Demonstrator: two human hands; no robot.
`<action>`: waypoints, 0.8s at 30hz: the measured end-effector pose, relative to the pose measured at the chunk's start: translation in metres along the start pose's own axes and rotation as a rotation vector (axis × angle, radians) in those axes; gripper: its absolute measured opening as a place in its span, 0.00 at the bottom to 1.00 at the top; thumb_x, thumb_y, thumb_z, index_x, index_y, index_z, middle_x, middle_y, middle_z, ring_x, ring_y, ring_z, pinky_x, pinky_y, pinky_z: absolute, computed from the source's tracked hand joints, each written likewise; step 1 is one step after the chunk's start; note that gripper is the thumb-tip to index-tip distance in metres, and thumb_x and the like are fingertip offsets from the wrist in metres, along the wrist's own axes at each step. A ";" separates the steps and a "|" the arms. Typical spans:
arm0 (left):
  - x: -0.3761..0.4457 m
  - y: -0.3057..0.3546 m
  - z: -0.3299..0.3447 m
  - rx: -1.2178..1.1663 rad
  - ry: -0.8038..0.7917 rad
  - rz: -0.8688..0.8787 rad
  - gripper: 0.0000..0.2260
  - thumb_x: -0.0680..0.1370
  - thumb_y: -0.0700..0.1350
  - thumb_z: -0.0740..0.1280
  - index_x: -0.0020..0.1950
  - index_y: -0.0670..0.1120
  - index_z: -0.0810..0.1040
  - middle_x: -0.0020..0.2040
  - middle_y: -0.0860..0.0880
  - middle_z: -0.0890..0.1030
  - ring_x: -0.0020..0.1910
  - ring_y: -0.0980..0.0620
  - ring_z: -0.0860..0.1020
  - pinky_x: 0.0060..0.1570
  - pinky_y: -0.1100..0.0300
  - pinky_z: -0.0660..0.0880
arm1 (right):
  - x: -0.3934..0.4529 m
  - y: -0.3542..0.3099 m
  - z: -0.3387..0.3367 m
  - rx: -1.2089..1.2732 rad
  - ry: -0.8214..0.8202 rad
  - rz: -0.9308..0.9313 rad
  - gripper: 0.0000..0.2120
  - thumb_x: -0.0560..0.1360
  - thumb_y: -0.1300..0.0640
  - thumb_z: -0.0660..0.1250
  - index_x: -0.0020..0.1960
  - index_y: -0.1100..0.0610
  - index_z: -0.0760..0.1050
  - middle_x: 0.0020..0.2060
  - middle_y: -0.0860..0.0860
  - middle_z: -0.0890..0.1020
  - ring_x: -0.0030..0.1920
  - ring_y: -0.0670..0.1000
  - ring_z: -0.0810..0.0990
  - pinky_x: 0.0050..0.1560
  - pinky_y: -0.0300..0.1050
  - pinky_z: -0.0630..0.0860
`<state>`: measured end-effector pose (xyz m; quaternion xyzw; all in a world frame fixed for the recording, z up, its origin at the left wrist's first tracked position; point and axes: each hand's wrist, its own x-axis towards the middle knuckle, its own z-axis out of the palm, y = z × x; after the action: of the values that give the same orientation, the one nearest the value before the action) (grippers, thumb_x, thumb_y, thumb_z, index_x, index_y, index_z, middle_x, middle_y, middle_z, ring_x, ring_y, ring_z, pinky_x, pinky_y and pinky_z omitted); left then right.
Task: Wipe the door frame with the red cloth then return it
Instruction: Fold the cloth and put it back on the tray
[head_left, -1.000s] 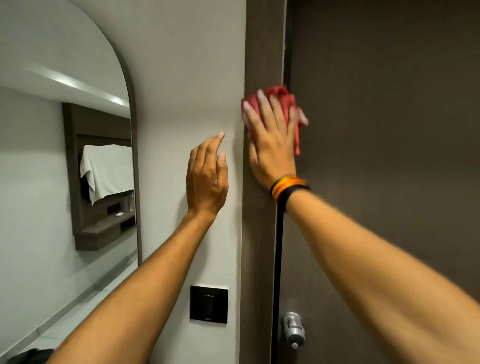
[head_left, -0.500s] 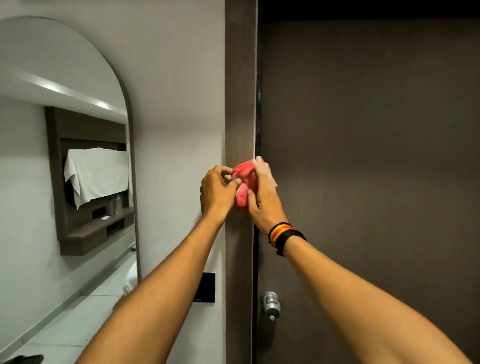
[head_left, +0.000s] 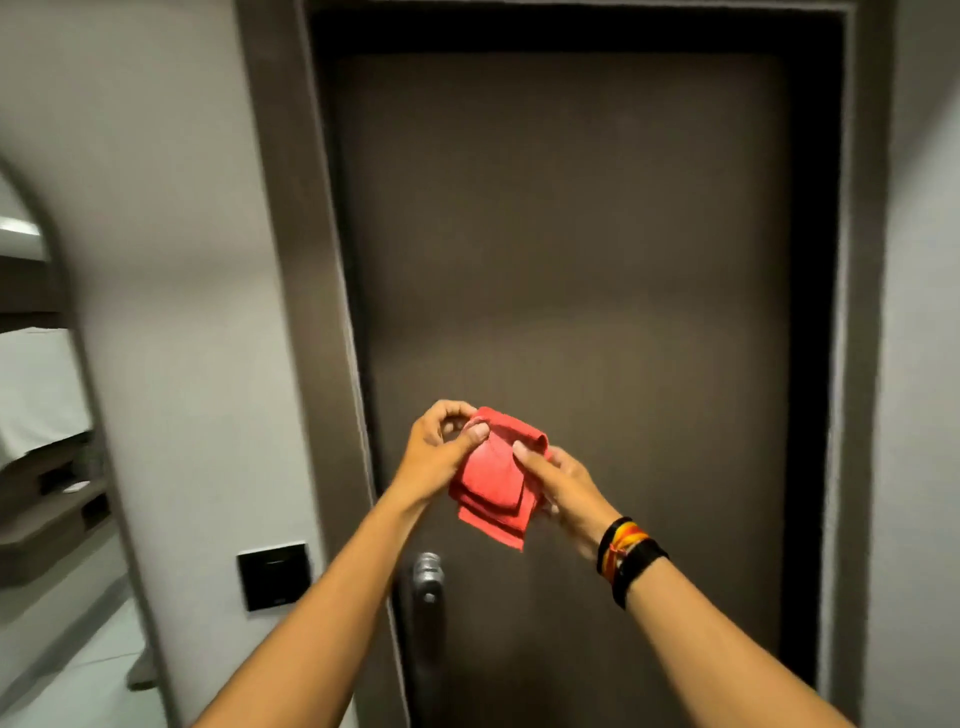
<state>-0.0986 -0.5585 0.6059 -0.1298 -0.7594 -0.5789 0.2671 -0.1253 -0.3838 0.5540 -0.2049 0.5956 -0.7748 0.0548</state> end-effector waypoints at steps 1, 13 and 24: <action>-0.008 -0.014 0.029 -0.045 -0.025 -0.061 0.09 0.77 0.30 0.71 0.55 0.39 0.77 0.47 0.45 0.81 0.45 0.53 0.79 0.49 0.63 0.76 | -0.016 0.012 -0.024 0.014 0.022 0.062 0.14 0.78 0.50 0.71 0.60 0.55 0.82 0.48 0.55 0.87 0.44 0.52 0.85 0.43 0.45 0.82; -0.271 -0.192 0.445 0.129 -0.675 -0.980 0.04 0.82 0.41 0.69 0.50 0.43 0.74 0.39 0.44 0.77 0.33 0.48 0.75 0.22 0.59 0.76 | -0.294 0.211 -0.357 -0.082 0.890 0.692 0.10 0.75 0.68 0.68 0.37 0.59 0.78 0.34 0.55 0.81 0.37 0.55 0.79 0.42 0.45 0.78; -0.555 -0.268 0.635 0.222 -1.059 -1.202 0.21 0.79 0.35 0.62 0.71 0.47 0.78 0.60 0.46 0.84 0.55 0.47 0.82 0.57 0.59 0.80 | -0.558 0.388 -0.487 -0.060 1.446 1.130 0.10 0.75 0.68 0.67 0.53 0.70 0.82 0.53 0.69 0.85 0.53 0.67 0.82 0.58 0.57 0.78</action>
<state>0.0604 0.0270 -0.0387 0.0709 -0.7782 -0.4063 -0.4736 0.1350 0.1276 -0.0542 0.6503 0.5162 -0.5563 0.0343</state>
